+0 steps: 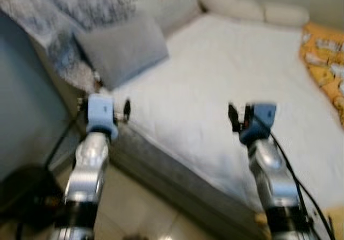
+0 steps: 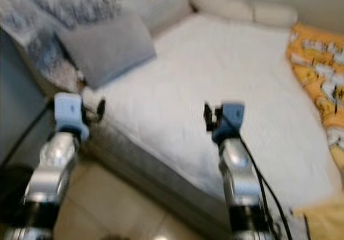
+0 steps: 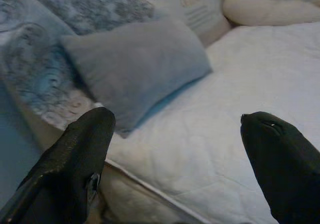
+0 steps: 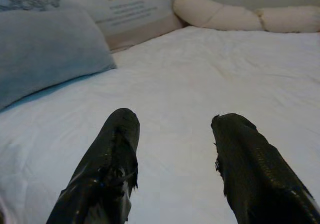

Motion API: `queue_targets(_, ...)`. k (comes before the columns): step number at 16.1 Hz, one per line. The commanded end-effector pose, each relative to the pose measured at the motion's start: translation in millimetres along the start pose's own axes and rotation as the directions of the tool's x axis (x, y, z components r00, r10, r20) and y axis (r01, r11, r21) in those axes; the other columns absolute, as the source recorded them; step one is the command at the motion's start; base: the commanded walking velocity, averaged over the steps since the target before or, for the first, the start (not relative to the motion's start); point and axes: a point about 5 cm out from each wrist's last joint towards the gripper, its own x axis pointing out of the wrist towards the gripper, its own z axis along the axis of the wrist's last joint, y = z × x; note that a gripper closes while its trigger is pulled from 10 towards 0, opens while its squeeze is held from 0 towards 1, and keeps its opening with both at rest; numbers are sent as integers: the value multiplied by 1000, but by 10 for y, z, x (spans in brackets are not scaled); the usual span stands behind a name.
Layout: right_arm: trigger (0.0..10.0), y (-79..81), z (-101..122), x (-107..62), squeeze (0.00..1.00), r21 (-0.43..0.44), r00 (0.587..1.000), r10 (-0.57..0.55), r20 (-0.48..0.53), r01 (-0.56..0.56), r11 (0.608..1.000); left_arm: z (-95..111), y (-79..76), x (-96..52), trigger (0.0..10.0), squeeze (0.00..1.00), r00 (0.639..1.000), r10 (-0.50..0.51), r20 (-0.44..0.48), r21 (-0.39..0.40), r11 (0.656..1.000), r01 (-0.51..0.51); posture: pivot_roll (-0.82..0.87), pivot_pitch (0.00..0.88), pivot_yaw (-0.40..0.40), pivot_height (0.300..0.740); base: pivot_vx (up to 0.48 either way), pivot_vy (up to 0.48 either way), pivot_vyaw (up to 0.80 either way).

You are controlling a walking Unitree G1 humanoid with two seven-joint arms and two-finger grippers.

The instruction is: Clean up the room

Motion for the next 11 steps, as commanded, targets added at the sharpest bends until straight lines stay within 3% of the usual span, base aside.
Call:
queue_targets(1,10000,-74,-10,-13,0,-2,1000,-27,-6,27,1000,28,-51,30,10000,753,1000,-26,4,33,999,26,-40,0,16,740,0,-341,0)
queue_targets(4,10000,-52,-26,-39,0,-3,1000,-19,-4,19,1000,19,-17,19,10000,753,999,-46,-4,73,996,46,-34,0,29,740,0,-346,0)
queue_targets(11,10000,-34,-30,-47,0,-9,1000,-3,-2,2,1000,-1,-27,0,10000,753,999,-44,-10,59,997,45,-32,0,18,740,0,-347,0)
